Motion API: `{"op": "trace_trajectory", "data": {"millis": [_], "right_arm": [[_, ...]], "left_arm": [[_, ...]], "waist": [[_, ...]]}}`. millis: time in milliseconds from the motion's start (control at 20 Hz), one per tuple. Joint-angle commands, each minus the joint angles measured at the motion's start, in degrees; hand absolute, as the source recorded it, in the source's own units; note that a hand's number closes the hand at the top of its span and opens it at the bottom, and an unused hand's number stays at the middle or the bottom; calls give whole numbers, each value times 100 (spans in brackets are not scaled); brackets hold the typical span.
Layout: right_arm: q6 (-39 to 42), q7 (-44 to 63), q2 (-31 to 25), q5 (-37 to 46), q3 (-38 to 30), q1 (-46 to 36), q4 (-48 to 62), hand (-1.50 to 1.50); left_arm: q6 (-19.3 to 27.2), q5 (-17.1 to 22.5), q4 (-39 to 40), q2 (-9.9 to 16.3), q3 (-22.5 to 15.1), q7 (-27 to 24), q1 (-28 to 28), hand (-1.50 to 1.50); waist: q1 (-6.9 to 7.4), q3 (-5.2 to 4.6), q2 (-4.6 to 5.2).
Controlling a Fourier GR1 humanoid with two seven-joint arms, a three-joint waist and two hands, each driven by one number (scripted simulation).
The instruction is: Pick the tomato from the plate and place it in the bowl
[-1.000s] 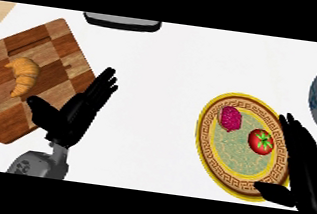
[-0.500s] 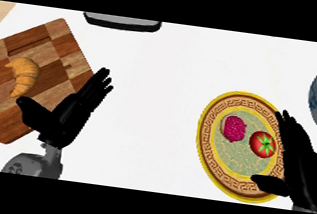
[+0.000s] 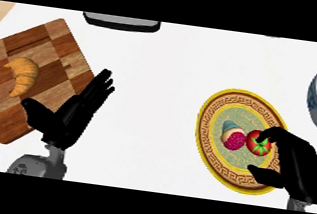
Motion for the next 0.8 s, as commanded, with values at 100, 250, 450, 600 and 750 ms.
{"op": "trace_trajectory", "data": {"millis": [100,250,450,600,750], "right_arm": [[-273,72,220,390,147,-416,421,150],[-385,8,181,520,154,-171,288,150],[63,444,317,1021,662,431,-518,150],[1431,430,-369,637,307,120,57,150],[1913,543,-558,862,533,692,5,150]], "left_arm": [[-65,-107,-176,-58,28,127,15,0],[118,-290,-356,-192,-109,313,66,0],[-212,-191,374,-149,143,-290,-80,0],[-75,-132,71,-142,113,244,-324,0],[-222,-16,-169,9,215,146,-64,0]], "waist": [[24,41,29],[18,42,26],[-19,37,27],[7,33,42],[9,32,26]]}}
